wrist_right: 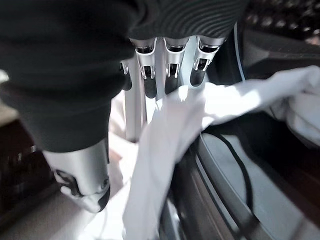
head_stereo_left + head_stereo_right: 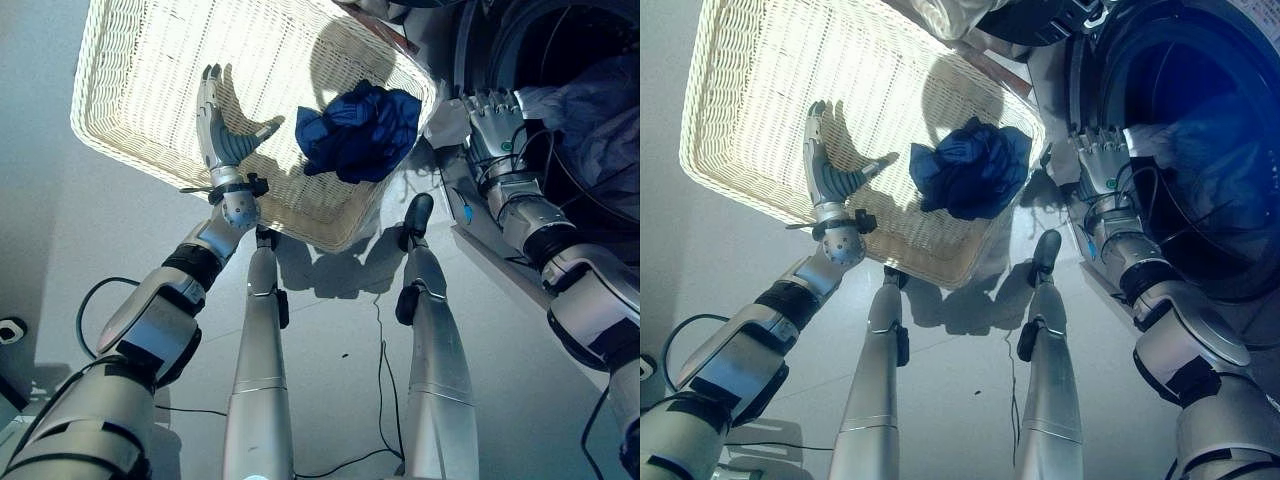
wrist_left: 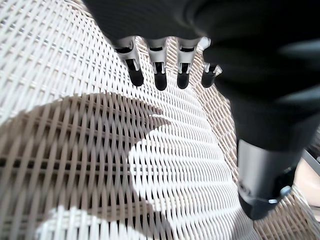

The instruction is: Put the clothes into the washing machine.

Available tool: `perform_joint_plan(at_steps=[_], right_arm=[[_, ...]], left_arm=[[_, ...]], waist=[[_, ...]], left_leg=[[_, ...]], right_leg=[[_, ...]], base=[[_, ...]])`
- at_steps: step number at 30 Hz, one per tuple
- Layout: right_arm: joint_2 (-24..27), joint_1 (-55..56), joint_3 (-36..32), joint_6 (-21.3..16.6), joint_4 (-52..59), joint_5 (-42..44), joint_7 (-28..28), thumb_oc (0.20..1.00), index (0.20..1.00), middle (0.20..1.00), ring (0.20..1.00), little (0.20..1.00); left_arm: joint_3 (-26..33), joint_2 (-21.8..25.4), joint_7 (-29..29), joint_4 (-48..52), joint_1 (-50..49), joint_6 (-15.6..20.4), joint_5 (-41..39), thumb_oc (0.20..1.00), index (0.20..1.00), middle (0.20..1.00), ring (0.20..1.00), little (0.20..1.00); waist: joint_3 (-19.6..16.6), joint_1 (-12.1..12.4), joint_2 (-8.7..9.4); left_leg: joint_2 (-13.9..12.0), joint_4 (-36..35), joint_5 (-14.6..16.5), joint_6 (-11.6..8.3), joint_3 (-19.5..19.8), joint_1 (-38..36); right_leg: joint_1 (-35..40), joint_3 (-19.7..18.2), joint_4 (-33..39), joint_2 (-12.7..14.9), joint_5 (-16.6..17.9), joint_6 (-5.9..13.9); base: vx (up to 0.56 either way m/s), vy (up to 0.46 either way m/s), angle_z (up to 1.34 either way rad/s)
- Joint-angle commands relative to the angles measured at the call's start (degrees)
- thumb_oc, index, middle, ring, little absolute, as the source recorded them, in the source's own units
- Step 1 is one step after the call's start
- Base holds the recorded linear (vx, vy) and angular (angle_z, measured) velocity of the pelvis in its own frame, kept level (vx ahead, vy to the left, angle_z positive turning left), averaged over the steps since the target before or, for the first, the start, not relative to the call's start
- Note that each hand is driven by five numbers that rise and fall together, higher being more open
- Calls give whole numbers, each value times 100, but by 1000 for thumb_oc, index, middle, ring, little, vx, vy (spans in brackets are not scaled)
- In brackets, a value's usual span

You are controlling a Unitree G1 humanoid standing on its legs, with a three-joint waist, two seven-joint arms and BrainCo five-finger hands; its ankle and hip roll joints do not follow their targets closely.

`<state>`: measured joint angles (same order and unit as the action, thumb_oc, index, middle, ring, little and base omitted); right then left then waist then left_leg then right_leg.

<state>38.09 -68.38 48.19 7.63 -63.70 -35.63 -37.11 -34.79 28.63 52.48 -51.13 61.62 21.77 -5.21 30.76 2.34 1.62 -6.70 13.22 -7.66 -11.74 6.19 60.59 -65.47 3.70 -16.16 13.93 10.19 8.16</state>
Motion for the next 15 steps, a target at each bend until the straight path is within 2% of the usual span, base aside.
perform_joint_plan(at_steps=[1,6,10,11,12,13,14,15], right_arm=[[169,-93,237,385,-307,-271,232,1000,1000,1000,1000,1000],[166,-178,371,877,-437,-897,612,1000,1000,1000,1000,1000],[175,-206,440,1188,-539,-1161,692,1000,1000,1000,1000,1000],[165,-240,449,1296,-569,-1276,724,959,959,959,959,959],[158,-246,440,1316,-581,-1309,715,818,818,818,818,818],[165,-271,426,1362,-584,-1413,739,423,423,423,423,423],[172,-292,423,1392,-588,-1435,741,200,200,200,200,200],[171,-310,425,1422,-590,-1439,737,200,200,200,200,200]], left_arm=[[205,-165,155,-87,114,172,238,1000,1000,1000,1000,1000],[198,-183,150,-79,105,202,253,1000,1000,1000,1000,1000],[184,-178,170,-43,73,259,265,1000,1000,1000,1000,1000],[189,-181,157,-34,68,271,259,1000,1000,1000,1000,1000],[195,-186,150,-36,74,269,264,1000,1000,1000,1000,1000],[210,-188,140,-21,69,272,264,1000,1000,1000,1000,1000],[220,-188,128,-9,65,273,262,1000,1000,1000,1000,1000],[221,-195,121,-5,69,265,260,1000,1000,1000,1000,1000]], waist=[[-97,-144,-283],[-97,-119,-304],[-97,-96,-337],[-97,-88,-350],[-97,-87,-353],[-97,-84,-361],[-97,-80,-368],[-97,-79,-370]], left_leg=[[365,-113,24,503,-130,16],[364,-133,-14,495,-120,42],[371,-159,-41,502,-104,75],[375,-158,-44,499,-100,78],[374,-158,-45,499,-100,80],[375,-152,-55,505,-100,93],[376,-139,-61,505,-99,105],[374,-134,-65,504,-101,107]], right_leg=[[-15,250,6,-339,235,288],[-33,256,27,-327,260,286],[-70,248,34,-331,267,270],[-74,240,35,-332,268,264],[-78,237,33,-332,267,264],[-94,229,24,-332,274,258],[-106,223,10,-331,277,256],[-106,222,9,-327,279,256]], base=[[0,0,0],[0,0,0],[0,0,0],[0,0,0],[0,0,0],[0,0,0],[0,0,0],[0,0,0]])
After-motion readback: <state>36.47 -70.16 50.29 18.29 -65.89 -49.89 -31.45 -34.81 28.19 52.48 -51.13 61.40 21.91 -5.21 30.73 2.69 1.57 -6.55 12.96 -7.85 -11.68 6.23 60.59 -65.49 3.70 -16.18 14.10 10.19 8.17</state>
